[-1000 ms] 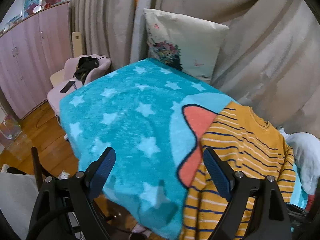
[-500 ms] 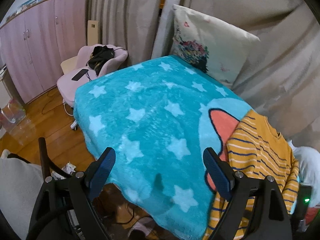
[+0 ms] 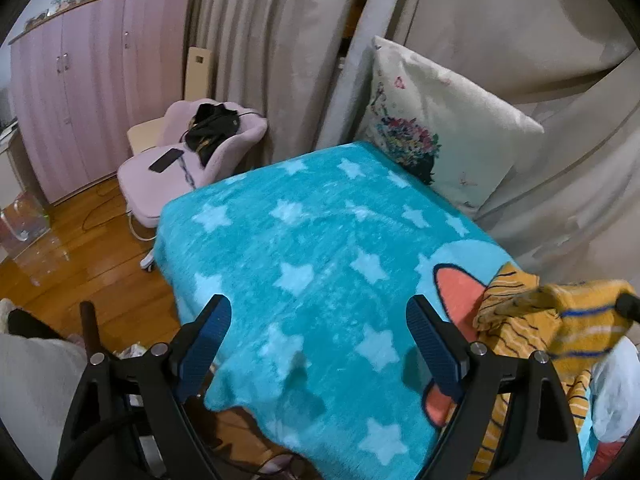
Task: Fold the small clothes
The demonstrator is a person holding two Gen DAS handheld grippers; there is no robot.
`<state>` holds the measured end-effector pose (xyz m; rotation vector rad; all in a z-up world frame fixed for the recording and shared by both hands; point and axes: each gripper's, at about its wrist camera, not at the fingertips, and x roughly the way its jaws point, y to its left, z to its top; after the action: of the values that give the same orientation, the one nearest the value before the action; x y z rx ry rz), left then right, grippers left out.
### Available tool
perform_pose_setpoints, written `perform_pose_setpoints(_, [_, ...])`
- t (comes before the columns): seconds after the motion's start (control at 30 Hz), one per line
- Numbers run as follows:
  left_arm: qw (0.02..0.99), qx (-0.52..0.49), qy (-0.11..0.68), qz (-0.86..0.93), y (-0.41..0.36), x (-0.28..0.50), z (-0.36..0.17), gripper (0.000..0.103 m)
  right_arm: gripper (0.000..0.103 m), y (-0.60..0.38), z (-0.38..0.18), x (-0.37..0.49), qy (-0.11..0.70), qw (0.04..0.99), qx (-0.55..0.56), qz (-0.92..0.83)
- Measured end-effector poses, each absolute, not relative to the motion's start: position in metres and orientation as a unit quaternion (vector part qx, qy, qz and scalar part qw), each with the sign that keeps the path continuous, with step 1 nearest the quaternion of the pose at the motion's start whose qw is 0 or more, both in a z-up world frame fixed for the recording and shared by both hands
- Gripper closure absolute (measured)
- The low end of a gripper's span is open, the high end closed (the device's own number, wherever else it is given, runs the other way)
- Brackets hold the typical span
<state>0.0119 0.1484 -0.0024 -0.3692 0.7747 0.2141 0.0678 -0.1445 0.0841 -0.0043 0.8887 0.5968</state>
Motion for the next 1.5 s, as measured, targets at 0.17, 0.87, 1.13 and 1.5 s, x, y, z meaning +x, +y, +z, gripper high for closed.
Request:
perform_pose_setpoints(0.17, [0.91, -0.163, 0.371, 0.088, 0.144, 0.022, 0.0, 0.014, 0.095, -0.202, 0.054, 0.065, 0.48, 0.848, -0.049, 0.218])
perform_pose_setpoints(0.87, [0.885, -0.126, 0.448, 0.01, 0.111, 0.062, -0.042, 0.014, 0.046, -0.213, -0.09, 0.232, 0.561, 0.825, 0.048, 0.043])
perform_pose_setpoints(1.13, [0.862, -0.149, 0.484, 0.014, 0.129, 0.065, -0.075, 0.014, 0.099, -0.188, -0.128, 0.271, 0.594, 0.803, 0.015, 0.043])
perform_pose_setpoints(1.5, [0.864, -0.133, 0.485, 0.026, 0.131, 0.082, -0.077, 0.014, 0.099, -0.137, -0.08, 0.339, 0.528, 0.845, -0.04, 0.069])
